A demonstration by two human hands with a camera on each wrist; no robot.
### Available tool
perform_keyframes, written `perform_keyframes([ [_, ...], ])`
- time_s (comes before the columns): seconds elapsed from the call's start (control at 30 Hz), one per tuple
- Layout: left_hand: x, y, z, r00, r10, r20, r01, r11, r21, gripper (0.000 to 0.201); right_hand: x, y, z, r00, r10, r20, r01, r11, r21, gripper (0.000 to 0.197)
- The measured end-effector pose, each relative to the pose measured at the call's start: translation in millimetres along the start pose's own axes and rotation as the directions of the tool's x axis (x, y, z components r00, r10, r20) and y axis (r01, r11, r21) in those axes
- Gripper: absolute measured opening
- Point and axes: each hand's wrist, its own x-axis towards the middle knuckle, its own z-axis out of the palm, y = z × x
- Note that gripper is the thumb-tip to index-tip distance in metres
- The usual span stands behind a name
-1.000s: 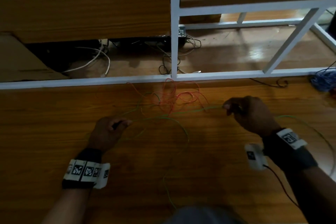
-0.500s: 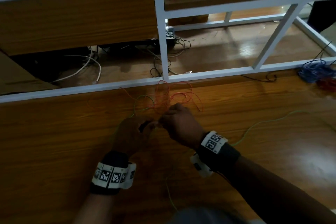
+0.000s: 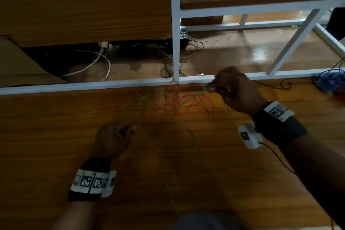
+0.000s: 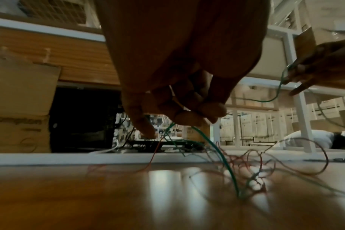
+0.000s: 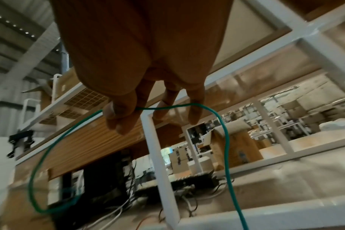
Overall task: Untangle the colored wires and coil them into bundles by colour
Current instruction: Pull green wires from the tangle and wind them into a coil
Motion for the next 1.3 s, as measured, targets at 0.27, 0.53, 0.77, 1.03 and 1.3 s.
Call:
perform_keyframes([
  [0.27,24,93,5,0.935,-0.043,-0.353,0.05,0.999,0.011,0.069,0,-31,45,0.994,-0.093,0.056,0.087,0.99,0.108,0.034],
  [0.53,30,113,25,0.916,0.4,-0.017,-0.396,0.9,-0.183,0.027,-5,-35,43,0.976,-0.202,0.086,0.189,0.972,0.139,0.027],
  [0.77,12,72,12,0.99,0.073,0.119,-0.002,0.857,-0.515,0.02,-9,9,2,0.999,0.039,-0.038,-0.036,0.996,0.082,0.021],
  [1.03,7,54,-6,0.994,0.088,0.072,-0.06,0.943,-0.326,0.017,-47,17,40,0.931,0.175,0.319,-0.075,0.95,-0.302,0.062],
  [1.3,12,88,3,0.95,0.305,0.072,-0.281,0.932,-0.23,0.02,-29,-86,81,0.936,-0.099,0.338,0.155,0.977,-0.143,0.026],
])
